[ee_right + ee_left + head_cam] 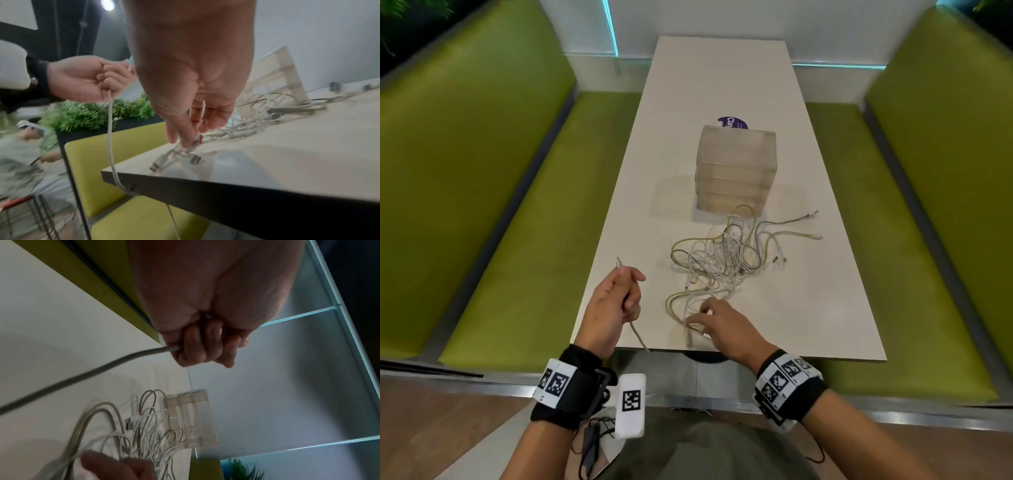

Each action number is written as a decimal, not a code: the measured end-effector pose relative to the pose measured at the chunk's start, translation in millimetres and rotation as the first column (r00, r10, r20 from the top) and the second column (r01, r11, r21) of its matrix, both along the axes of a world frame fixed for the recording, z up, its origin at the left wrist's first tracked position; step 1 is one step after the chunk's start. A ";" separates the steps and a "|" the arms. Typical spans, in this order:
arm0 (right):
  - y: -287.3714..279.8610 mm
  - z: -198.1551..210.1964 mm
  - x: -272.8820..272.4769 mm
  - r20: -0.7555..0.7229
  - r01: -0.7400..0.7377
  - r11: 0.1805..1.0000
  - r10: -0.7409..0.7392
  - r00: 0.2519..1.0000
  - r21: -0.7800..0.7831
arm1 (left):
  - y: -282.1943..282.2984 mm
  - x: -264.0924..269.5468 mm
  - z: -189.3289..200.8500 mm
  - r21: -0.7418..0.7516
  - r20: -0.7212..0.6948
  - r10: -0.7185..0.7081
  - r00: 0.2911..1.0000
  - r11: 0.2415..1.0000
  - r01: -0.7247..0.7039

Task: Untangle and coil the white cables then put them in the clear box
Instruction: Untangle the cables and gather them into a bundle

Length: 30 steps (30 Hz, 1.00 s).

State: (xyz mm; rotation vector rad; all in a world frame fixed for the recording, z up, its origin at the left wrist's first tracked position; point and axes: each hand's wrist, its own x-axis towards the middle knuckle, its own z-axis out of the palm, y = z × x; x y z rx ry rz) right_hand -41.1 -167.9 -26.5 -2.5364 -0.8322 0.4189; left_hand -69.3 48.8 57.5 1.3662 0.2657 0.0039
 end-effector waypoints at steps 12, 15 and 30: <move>34.8 -13.0 42.6 0.210 -0.072 0.994 0.089 0.974 -0.087 | -0.5 -0.7 -10.4 -0.119 -0.041 -0.002 0.999 0.993 -0.003; 32.3 -10.6 48.6 0.221 -0.021 0.999 0.011 0.975 0.042 | -2.3 3.0 -13.7 -0.098 -0.018 -0.027 0.999 0.995 0.025; 17.9 55.3 45.5 -0.357 0.413 0.665 -0.229 0.906 0.622 | -57.7 43.9 -21.8 -0.222 -0.033 -0.035 0.999 0.975 0.027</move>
